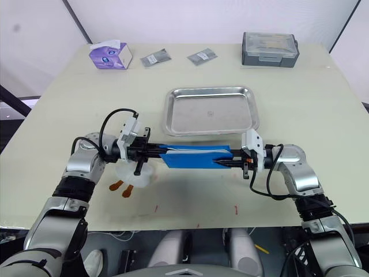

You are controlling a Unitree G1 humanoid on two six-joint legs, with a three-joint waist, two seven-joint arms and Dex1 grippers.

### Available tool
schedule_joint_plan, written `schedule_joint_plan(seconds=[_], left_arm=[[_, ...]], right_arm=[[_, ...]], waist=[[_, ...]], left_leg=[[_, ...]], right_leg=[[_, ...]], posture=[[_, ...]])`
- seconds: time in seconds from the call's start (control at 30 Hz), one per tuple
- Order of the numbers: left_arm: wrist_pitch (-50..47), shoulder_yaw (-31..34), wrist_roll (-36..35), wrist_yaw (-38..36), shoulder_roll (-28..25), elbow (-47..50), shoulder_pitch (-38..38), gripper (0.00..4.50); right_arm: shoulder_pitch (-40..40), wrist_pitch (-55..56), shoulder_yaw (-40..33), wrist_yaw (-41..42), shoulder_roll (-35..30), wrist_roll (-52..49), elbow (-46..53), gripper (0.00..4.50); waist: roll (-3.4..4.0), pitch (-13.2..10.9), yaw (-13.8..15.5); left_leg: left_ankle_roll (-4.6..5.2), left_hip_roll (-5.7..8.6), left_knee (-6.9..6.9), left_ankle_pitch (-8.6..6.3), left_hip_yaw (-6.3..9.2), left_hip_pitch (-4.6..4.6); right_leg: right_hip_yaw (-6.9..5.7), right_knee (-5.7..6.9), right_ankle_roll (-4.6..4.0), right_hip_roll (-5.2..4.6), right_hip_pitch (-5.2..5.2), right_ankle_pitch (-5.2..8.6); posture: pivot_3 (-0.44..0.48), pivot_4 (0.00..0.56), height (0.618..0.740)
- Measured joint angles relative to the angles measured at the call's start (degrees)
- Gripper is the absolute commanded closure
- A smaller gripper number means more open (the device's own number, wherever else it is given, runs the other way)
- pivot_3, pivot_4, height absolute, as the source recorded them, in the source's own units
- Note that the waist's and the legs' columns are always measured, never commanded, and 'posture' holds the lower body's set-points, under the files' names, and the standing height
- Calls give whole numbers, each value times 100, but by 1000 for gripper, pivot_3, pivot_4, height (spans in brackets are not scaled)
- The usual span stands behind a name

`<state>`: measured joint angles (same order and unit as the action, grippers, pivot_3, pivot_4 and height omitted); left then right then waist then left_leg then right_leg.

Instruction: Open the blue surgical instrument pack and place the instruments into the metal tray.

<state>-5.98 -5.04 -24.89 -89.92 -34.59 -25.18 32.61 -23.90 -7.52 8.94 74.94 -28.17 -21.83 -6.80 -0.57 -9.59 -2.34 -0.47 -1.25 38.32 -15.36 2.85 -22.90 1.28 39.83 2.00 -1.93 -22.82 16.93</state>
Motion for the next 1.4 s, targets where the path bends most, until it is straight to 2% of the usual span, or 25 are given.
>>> schedule_joint_plan(seconds=[0.17, 0.2, 0.37, 0.57, 0.6, 0.67, 0.77, 0.8, 0.83, 0.9, 1.27, 1.4], left_arm=[[0, 1, 7, 0, -29, 2, -126, 4500], [0, 1, 8, 0, -51, 31, -131, 4500], [14, 6, 17, 3, -81, 56, -153, 4500], [122, 9, 112, 18, -5, -38, -96, 4500], [147, 8, 131, 19, 19, -106, -50, 4500], [170, 6, 169, 18, 43, -168, -2, 4500], [217, 4, 236, 17, 83, -298, 99, 4500], [252, 4, 256, 17, 111, -334, 120, 4500], [282, 4, 274, 17, 138, -371, 141, 4500], [323, 5, 301, 17, 163, -448, 184, 4500], [376, 55, 417, 58, 272, -603, 246, 4500], [390, 43, 610, 331, 352, -836, 381, 4500]], right_arm=[[130, -168, -103, 55, -257, -125, 187, 282], [210, -182, -111, 58, -333, -133, 273, 45], [627, -462, -349, 98, -924, -298, 798, 45], [637, -1352, -794, -40, -1017, -1145, 1420, 45], [580, -1629, -861, -149, -902, -1443, 1555, 546], [517, -1853, -905, -305, -766, -1679, 1635, 1041], [464, -2023, -848, -496, -628, -1736, 1741, 2482], [464, -2067, -763, -559, -620, -1699, 1764, 2770], [478, -2109, -673, -607, -604, -1647, 1768, 3464], [515, -2153, -519, -688, -582, -1570, 1776, 4427], [1234, -1977, 19, -762, -778, -835, 1871, 4476], [1387, -1709, 218, -759, -769, -543, 1809, 4476]], waist=[[-1, 0, -6], [-1, 0, -3], [-1, 0, 15], [-1, 1, 8], [-1, 1, 12], [-1, 1, 15], [-2, 1, 16], [-2, 1, 15], [-2, 1, 15], [-2, 1, 19], [-2, 2, 31], [-4, 3, 35]], left_leg=[[1, 0, 0, 0, 1, 0], [1, 0, 0, -1, 1, 0], [2, 1, 1, -1, 0, -1], [2, 0, 1, -1, 3, 2], [2, 1, 1, -1, 3, 2], [2, 1, 1, -1, 4, 2], [2, 2, 2, -1, 5, 2], [2, 2, 2, -1, 4, 2], [2, 2, 2, -1, 4, 1], [2, 4, 2, -1, 4, 1], [3, 6, 2, -1, 3, 1], [3, 7, 3, -2, 3, 1]], right_leg=[[0, 0, 0, 1, 0, 0], [0, 0, 0, 1, 0, 0], [0, -2, 0, -2, 2, 0], [-1, -1, 0, 1, 6, 0], [-2, -2, 0, -1, 8, 0], [-3, -2, 0, 0, 8, 0], [-5, -3, 0, 0, 9, 0], [-5, -3, 0, 0, 9, 0], [-5, -4, 0, -1, 9, 0], [-5, -4, 1, -2, 9, 0], [-8, -5, 1, -4, 11, 0], [-9, -6, 2, -5, 12, 1]], posture=[[0, 150, 734], [0, 150, 734], [0, 150, 734], [0, 150, 734], [0, 150, 734], [0, 150, 734], [0, 150, 734], [0, 150, 734], [0, 150, 734], [0, 150, 734], [0, 150, 734], [0, 150, 734]])
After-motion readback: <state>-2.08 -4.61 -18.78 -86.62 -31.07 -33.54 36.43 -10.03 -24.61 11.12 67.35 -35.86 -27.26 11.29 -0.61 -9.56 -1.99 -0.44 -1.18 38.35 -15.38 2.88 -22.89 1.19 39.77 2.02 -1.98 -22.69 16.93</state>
